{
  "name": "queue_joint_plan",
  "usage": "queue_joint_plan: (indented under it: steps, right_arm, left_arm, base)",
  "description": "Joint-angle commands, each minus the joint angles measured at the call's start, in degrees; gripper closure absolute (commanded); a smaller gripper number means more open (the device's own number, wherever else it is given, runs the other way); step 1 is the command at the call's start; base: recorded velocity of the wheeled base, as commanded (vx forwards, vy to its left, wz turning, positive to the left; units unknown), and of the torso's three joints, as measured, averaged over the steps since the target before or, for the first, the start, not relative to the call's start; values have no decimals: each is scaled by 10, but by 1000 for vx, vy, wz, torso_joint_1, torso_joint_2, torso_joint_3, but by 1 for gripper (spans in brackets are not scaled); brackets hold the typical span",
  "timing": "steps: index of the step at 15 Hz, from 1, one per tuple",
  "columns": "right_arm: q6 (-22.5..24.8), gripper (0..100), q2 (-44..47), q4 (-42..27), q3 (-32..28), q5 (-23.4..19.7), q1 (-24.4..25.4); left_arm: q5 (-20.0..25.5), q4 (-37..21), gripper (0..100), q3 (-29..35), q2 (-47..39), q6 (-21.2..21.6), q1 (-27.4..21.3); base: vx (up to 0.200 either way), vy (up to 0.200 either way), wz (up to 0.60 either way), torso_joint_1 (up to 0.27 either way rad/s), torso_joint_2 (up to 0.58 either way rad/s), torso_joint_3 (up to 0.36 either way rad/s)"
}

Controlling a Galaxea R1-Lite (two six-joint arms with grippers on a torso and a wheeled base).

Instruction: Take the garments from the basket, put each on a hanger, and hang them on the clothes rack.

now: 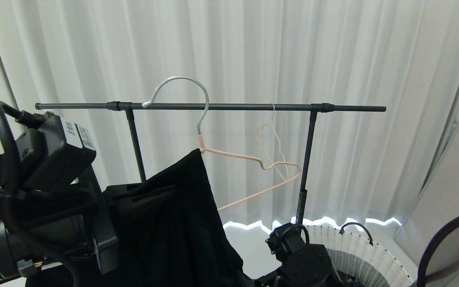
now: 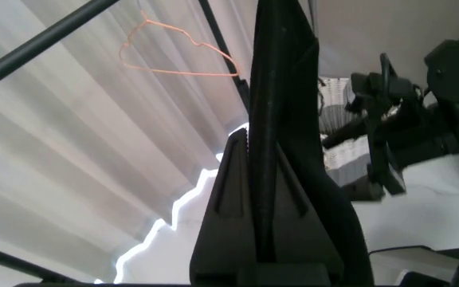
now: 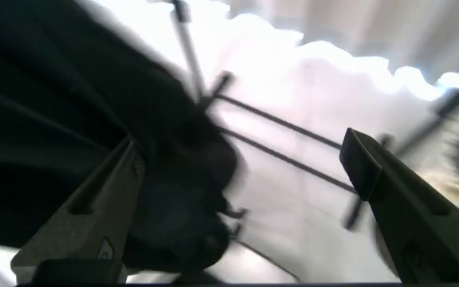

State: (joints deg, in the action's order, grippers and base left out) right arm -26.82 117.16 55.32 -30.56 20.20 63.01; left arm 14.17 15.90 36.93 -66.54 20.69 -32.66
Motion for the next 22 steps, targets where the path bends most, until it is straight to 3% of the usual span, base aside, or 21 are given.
queue_joint_plan:
  steps: [1, 7, 10, 13, 16, 18, 21, 22]
  right_arm:
    - [5, 0, 2, 0, 23, 11, -33]
    - [12, 0, -7, 0, 42, 41, -81]
    - [46, 0, -36, 0, 55, 48, -189]
    - [101, 0, -86, 0, 53, -5, -265]
    - [159, 0, -134, -10, 53, -50, -306]
    - [179, 0, -196, -75, 39, -89, -320]
    - [193, 0, -288, -223, -40, -139, -320]
    - [198, 0, -299, -243, -53, -145, -320]
  left_arm:
    - [0, 1, 100, 0, -1, 0, 4]
    - [0, 1, 100, -14, 1, 8, 21]
    - [3, 1, 100, -55, 13, 46, 49]
    - [19, 1, 100, -80, 16, 46, 47]
    - [46, 1, 100, -102, 14, 67, 43]
    - [46, 1, 100, -113, -2, 72, 43]
    - [46, 29, 100, -105, -47, 66, 43]
    - [46, 40, 100, -105, -54, 66, 42]
  base:
    - [0, 0, 0, 0, 0, 0]
    - [0, 0, 0, 0, 0, 0]
    - [0, 0, 0, 0, 0, 0]
    - [0, 0, 0, 0, 0, 0]
    - [0, 0, 0, 0, 0, 0]
    - [0, 0, 0, 0, 0, 0]
    - [0, 0, 0, 0, 0, 0]
    - [0, 0, 0, 0, 0, 0]
